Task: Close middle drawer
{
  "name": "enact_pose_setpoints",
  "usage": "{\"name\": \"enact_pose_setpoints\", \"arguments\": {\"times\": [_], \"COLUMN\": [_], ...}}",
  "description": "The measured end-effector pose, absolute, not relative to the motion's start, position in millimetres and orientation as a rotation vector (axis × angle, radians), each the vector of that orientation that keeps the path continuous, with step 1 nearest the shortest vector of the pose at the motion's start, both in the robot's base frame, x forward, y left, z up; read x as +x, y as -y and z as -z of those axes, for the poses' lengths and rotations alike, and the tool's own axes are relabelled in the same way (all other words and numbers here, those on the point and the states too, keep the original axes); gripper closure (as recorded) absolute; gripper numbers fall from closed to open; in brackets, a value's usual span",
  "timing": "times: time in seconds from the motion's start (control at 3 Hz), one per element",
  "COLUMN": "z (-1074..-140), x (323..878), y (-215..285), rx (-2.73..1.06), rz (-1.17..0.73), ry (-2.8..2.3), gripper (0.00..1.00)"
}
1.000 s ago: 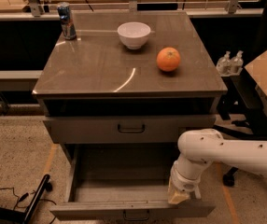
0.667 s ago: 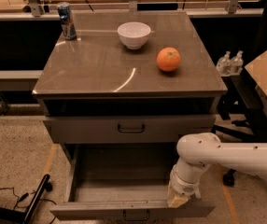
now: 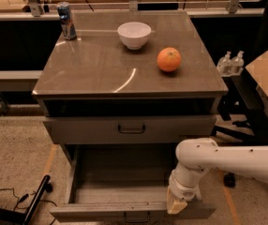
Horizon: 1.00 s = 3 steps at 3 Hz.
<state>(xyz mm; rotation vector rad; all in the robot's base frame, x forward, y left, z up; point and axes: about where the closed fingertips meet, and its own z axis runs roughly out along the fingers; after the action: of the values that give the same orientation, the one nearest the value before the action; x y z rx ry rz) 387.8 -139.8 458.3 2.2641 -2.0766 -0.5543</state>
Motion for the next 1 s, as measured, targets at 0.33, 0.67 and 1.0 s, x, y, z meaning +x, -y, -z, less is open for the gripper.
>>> {"name": "enact_pose_setpoints", "arguments": {"times": [0.33,0.67,1.0], "z": [-462,-465,-480], "x": [388,379,373], "y": [140,144,147], "rx": [2.264,2.287,2.317], "rz": [0.554,0.553,0.548], "ry": [2.076,2.049,2.055], "gripper": [1.0,1.0,1.0]}}
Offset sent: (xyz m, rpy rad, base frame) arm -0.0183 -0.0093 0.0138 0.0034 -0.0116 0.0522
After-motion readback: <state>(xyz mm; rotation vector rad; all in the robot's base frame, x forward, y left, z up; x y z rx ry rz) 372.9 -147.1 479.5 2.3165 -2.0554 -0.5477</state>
